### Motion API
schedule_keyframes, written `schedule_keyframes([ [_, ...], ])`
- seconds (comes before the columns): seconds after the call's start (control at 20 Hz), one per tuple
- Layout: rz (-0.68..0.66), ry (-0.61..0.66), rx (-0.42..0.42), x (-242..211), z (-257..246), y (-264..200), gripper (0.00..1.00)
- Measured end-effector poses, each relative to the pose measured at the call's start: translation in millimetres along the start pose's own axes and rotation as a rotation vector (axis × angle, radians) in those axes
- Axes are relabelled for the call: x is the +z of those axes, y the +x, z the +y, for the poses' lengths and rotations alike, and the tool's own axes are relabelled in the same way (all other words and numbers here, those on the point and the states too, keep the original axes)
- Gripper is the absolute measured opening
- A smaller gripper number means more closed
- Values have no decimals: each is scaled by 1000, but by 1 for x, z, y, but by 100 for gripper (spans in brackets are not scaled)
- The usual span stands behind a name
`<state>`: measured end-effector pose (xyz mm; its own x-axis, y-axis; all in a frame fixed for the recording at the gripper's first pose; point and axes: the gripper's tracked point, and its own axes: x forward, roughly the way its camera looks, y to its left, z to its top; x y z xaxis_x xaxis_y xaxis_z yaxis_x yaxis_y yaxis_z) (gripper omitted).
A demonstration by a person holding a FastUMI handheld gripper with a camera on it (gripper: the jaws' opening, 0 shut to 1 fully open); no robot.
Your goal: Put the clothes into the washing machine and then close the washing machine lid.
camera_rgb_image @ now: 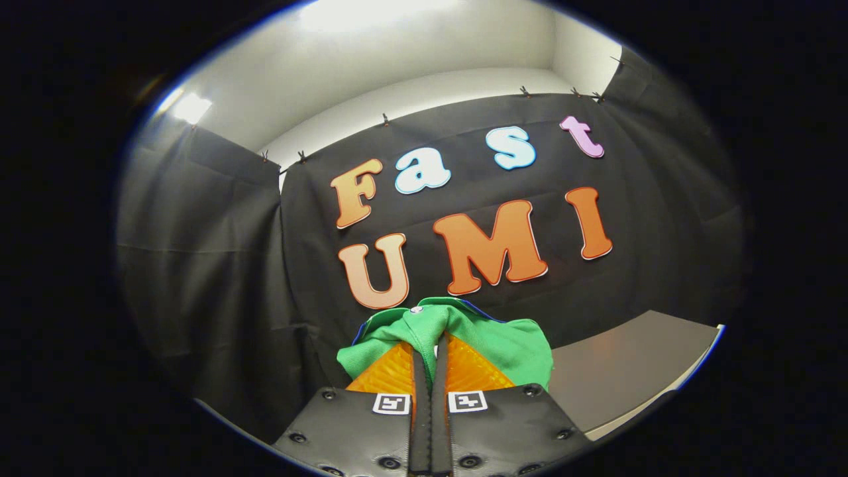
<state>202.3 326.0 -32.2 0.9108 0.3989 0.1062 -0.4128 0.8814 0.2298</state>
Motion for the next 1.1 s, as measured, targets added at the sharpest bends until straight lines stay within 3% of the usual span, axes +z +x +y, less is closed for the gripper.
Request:
schedule_keyframes([
  [0.25,44,8,16,-48,55,40,8],
  [0.5,140,-26,1,-127,83,90,8],
  [0.85,345,-39,-39,-266,80,139,8],
  [1.1,487,-44,-89,-354,69,145,8],
])
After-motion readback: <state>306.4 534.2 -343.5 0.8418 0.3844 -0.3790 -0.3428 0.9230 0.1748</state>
